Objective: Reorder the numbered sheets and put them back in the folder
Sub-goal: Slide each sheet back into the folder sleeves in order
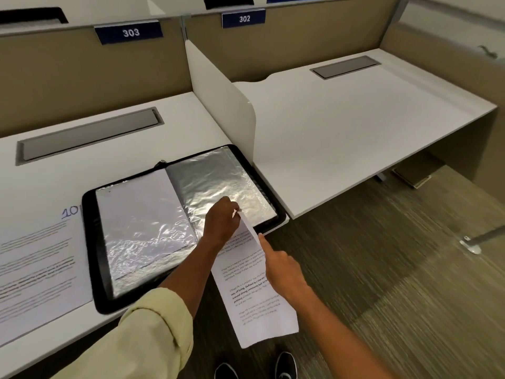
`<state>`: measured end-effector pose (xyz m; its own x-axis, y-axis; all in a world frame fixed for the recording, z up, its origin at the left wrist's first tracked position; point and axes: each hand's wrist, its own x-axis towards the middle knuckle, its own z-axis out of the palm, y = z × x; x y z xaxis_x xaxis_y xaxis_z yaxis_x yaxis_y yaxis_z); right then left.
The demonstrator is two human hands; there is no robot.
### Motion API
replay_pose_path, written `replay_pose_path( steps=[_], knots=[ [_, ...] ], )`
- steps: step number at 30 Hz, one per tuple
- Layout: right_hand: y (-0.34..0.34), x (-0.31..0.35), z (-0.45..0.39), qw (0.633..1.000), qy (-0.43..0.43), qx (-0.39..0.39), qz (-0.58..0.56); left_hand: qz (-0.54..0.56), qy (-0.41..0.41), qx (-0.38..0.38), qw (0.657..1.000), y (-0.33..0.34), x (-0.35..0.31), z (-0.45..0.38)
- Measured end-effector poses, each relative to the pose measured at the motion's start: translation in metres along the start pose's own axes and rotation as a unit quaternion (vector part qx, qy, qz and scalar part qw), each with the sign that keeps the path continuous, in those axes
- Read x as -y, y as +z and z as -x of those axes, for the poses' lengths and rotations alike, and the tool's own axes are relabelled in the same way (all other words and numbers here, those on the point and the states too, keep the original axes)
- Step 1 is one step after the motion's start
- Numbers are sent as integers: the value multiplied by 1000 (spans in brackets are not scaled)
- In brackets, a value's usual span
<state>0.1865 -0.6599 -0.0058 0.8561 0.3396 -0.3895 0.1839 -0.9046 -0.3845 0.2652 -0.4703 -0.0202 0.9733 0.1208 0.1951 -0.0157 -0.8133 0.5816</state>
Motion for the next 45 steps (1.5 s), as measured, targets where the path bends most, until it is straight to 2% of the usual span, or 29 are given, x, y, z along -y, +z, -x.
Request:
replay_pose_path(
  steps=[8, 13, 18, 23, 29, 35, 45],
  knots=[
    [-4, 6, -18, 999, 34, 18, -14, 13, 44, -32, 998, -1, -4, -2],
    [-12, 2, -31, 991, 55, 33, -116, 13, 63, -27, 998, -2, -6, 3],
    [-25, -5, -39, 965, 65, 57, -246, 36, 82, -1, 996, 4, -3, 10],
    [-26, -28, -45, 927, 88, 85, -355, 13, 61, 54, 997, 13, 9, 20],
    [-25, -53, -45, 883, 118, 121, -438, -53, 23, 32, 998, 19, 20, 35],
    [-25, -55, -46, 874, 103, 117, -460, -59, -13, 7, 998, 24, 11, 41],
    [-36, -56, -61, 831, 125, 132, -526, -41, -34, -42, 998, 29, -2, 39]
  ],
)
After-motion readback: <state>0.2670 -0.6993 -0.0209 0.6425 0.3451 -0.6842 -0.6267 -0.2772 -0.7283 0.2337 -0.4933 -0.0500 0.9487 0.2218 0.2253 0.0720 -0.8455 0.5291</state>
